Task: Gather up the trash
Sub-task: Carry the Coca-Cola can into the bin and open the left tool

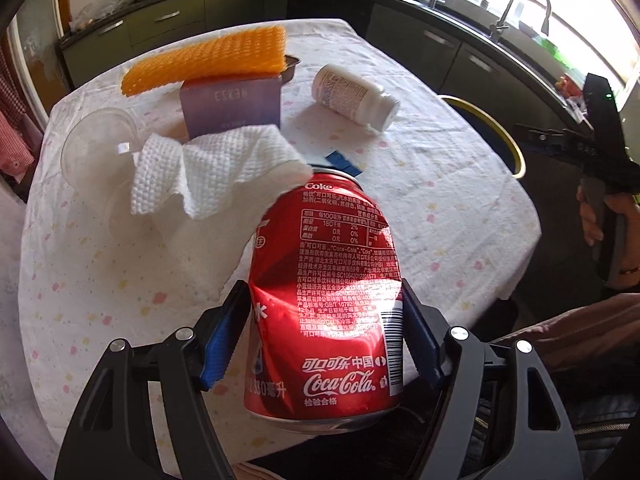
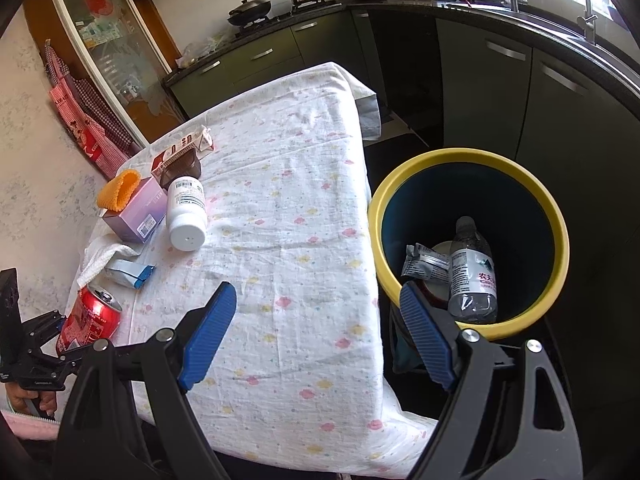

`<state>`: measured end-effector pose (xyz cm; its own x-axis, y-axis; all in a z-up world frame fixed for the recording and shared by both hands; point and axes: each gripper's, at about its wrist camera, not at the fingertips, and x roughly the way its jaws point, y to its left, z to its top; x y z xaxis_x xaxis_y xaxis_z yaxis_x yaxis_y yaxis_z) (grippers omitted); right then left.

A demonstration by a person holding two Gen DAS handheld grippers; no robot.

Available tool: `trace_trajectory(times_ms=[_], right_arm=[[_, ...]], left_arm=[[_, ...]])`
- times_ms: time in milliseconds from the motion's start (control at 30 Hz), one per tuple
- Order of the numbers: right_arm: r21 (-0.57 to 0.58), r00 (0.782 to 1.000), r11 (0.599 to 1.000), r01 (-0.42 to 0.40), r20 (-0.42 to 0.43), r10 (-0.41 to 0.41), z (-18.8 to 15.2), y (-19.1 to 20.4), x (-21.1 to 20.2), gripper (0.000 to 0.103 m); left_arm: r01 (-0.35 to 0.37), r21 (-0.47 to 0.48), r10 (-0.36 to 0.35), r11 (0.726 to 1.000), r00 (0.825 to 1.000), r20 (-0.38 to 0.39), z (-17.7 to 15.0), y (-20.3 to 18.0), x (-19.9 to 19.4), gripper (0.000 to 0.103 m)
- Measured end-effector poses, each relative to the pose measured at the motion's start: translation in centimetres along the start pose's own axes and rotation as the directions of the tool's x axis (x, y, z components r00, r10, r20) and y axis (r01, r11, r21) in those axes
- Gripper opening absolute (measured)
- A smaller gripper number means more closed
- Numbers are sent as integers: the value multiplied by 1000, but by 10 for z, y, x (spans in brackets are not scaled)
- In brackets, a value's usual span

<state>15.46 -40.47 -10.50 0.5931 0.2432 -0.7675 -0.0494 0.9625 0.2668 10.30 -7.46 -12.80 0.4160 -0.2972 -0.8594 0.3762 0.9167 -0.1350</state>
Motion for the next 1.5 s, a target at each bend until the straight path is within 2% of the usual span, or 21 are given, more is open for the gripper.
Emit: trace_trajectory(times_ms=[133, 333, 533, 767, 933, 1033, 1200, 1400, 1500], right_arm=[[-3, 1000, 1000, -3, 4, 3, 0, 1, -1, 79], [7, 1000, 1000, -4, 11, 4, -1, -3, -5, 79], [53, 998, 998, 18, 52, -21, -2, -21, -19, 79], [169, 989, 984, 58, 128, -80, -11, -68, -50, 79], [267, 980, 960, 81, 156, -126, -26, -110, -67, 79], [318, 977, 945, 81, 161, -138, -36, -132, -72, 79], [376, 977, 924, 66, 164, -136, -48, -161, -70, 79], [411, 979, 910, 49, 161, -125, -55, -180, -66, 80], [416, 980, 908, 48, 156, -123, -55, -184, -64, 80]], left_arm=[[43, 39, -44, 998, 999, 25, 2, -12, -13, 72], [71, 72, -75, 995, 995, 59, 9, -25, -25, 72], [109, 153, -121, 982, 990, 73, 34, -53, -19, 72], [215, 286, -243, 934, 968, 67, 100, -116, 7, 72], [248, 369, -285, 896, 957, 49, 154, -173, 41, 72], [251, 375, -282, 892, 959, 27, 183, -201, 73, 72], [240, 345, -246, 907, 969, -27, 222, -240, 136, 72], [221, 315, -216, 923, 975, -52, 239, -265, 183, 72], [200, 291, -198, 936, 980, -34, 244, -272, 191, 80]])
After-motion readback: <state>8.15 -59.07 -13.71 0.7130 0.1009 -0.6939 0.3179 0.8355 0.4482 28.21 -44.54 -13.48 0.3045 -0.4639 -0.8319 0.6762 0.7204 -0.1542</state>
